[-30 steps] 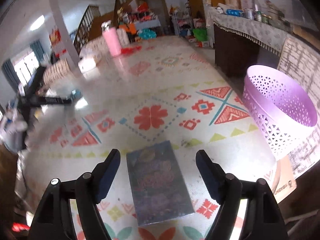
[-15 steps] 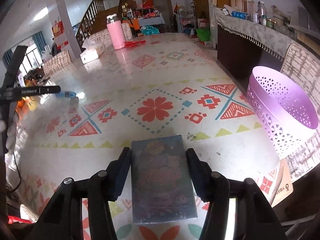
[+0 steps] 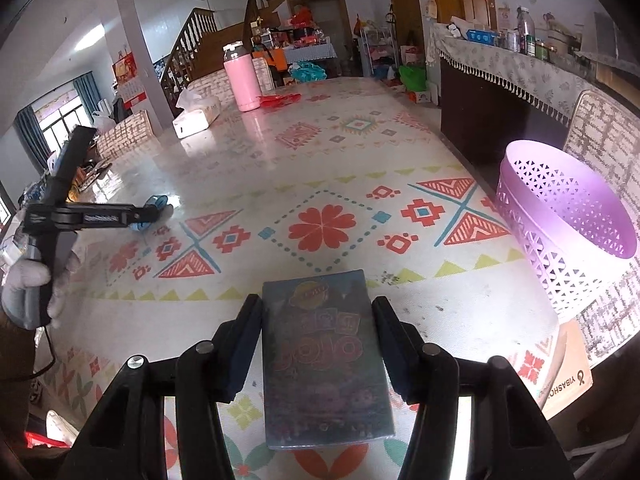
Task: Collect trash
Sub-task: 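Grasp the light blue box with left tool while right tool holds grey box, then carry the light blue box in left tool and grey box in right tool over the lilac wastebasket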
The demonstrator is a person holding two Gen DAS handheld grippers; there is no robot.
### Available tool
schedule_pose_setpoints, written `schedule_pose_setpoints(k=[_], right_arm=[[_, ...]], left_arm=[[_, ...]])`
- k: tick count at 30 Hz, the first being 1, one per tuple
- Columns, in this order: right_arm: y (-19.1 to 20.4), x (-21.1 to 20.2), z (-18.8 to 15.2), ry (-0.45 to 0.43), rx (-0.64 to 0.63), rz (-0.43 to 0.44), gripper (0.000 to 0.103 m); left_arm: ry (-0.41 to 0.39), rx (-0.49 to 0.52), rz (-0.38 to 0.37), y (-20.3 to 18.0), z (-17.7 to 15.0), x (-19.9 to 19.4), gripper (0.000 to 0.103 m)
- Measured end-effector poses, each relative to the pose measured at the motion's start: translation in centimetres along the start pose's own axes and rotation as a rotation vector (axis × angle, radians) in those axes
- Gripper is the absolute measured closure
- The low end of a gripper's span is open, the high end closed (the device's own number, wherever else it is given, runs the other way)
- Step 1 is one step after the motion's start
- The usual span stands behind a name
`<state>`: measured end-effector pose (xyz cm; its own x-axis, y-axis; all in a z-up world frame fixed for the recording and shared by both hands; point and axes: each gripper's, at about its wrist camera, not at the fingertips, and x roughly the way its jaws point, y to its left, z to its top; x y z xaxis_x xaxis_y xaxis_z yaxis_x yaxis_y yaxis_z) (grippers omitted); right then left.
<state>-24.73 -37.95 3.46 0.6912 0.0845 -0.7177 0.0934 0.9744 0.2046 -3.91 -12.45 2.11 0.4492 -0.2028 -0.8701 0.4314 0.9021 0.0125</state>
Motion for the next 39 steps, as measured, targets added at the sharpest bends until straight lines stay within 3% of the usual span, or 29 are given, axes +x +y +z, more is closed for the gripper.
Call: schedule_pose_setpoints(k=[1, 5, 18, 29, 39], right_arm=[[0.0, -0.1, 0.1, -0.003, 0.003, 0.003, 0.042], [-0.4, -0.7, 0.3, -0.019, 0.022, 0.023, 0.042], [-3.2, -2.3, 1.5, -0.083, 0.096, 0.053, 0.042], [-8.9, -5.5, 3.3, -0.162, 0.175, -0.013, 0.042], [-15.4, -8.2, 5.3, -0.212, 0.22, -0.105, 0.042]], left_arm=[[0.0, -0.012, -0.01, -0.1, 0.1, -0.2, 0.079], [-0.036, 0.002, 0.039, -1.5, 0.2, -2.0, 0.078], [-0.216, 0.197, -0.005, -10.9, 1.5, -9.8, 0.078], [-0.271, 0.347, 0.017, -20.3, 3.6, -10.2, 0.078], [-0.269, 0.44, -0.039, -27.2, 5.6, -9.0, 0.078]])
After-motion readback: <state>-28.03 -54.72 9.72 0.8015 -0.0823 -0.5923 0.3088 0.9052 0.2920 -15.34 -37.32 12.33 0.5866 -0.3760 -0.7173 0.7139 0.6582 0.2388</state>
